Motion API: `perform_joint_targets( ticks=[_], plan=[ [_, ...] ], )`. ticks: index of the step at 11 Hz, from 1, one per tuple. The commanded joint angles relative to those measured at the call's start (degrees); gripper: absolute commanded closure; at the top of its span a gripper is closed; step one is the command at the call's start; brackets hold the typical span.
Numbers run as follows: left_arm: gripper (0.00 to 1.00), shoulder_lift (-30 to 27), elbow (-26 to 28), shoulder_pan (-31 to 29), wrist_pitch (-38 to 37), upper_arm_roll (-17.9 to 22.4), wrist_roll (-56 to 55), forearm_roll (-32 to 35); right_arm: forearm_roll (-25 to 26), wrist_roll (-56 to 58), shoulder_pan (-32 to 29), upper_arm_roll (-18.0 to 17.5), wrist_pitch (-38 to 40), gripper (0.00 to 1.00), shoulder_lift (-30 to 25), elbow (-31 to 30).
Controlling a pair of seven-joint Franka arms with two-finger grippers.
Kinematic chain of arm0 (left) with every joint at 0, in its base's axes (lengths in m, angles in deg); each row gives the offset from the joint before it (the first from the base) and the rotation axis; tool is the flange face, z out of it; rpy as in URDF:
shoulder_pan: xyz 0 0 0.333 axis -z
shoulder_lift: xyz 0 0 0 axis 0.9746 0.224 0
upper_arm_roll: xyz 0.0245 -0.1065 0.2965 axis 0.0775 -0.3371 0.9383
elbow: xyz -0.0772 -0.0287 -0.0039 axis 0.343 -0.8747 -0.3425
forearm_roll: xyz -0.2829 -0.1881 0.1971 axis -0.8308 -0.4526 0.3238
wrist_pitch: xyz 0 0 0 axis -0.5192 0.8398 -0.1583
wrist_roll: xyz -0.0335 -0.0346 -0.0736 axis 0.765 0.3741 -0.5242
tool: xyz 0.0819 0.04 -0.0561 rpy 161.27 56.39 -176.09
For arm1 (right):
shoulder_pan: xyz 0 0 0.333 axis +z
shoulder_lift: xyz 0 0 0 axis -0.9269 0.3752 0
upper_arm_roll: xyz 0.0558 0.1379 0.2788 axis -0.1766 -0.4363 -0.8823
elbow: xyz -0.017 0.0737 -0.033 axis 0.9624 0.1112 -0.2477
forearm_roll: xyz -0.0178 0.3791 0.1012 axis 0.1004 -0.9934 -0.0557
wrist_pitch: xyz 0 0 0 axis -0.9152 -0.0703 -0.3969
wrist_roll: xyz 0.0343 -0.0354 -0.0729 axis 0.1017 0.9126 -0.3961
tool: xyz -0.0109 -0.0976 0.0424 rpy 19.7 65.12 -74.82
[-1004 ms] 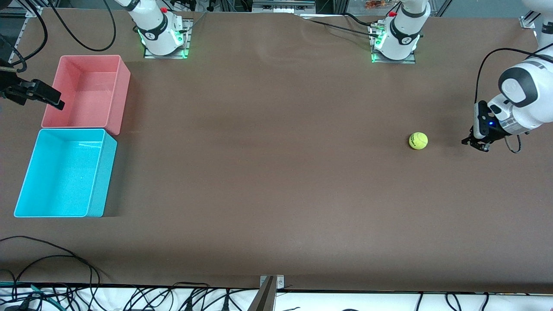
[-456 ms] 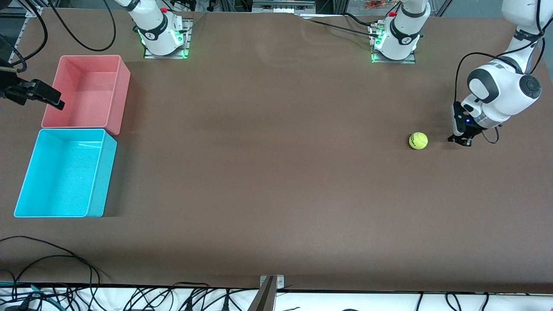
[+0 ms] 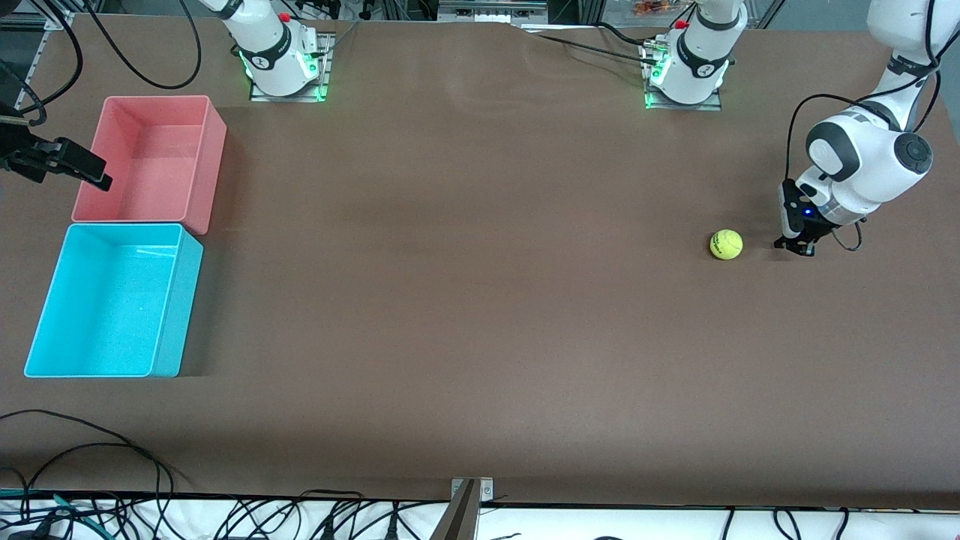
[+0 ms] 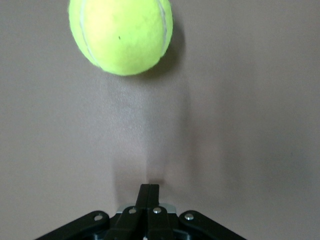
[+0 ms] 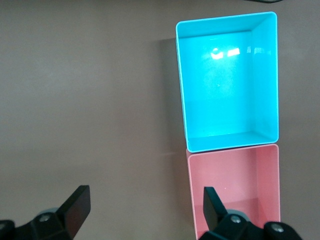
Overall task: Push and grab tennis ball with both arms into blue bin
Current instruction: 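Push the tennis ball with the left gripper toward the pink bin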
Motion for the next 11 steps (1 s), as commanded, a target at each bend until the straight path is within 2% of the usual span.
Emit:
perform_joint_targets(
  ticks=[1,2,4,5,6,8,9,11],
  plan=[
    [1.00,-0.69,2.83,0.77,2.09,-5.66,-5.54,-1.81,0.43,-0.51,-0.15,-0.16,0.43,0.00,0.34,1.19],
    [1.00,-0.95,4.76,0.85,5.50,-10.66,-9.93,-1.81,0.43,-0.51,-0.15,-0.16,0.52,0.00,0.34,1.19],
    [1.00,-1.74,9.34,3.21,11.40,-20.41,-25.45,-1.81,0.43,-0.51,-0.15,-0.25,0.52,0.00,0.34,1.19],
    [1.00,-2.27,9.27,6.79,11.34,-22.03,-32.32,-1.64,0.43,-0.51,-0.06,-0.25,0.52,0.00,0.34,1.19],
    [1.00,-3.23,9.18,11.62,11.16,-21.96,-38.65,-1.55,0.43,-0.51,-0.06,-0.25,0.43,0.00,0.34,1.19],
    [1.00,-4.81,8.83,12.54,9.32,-21.87,-39.68,-1.20,0.43,-0.51,-0.06,-0.25,0.52,0.00,0.25,1.19],
    [1.00,-5.61,8.91,11.59,8.10,-21.52,-38.21,0.20,0.43,-0.51,-0.15,-0.25,0.86,0.00,0.25,1.19],
    [1.00,-6.32,7.25,2.75,5.37,-19.76,-34.68,7.82,0.43,-0.51,0.02,-0.25,0.78,0.00,0.25,1.19]
  ],
)
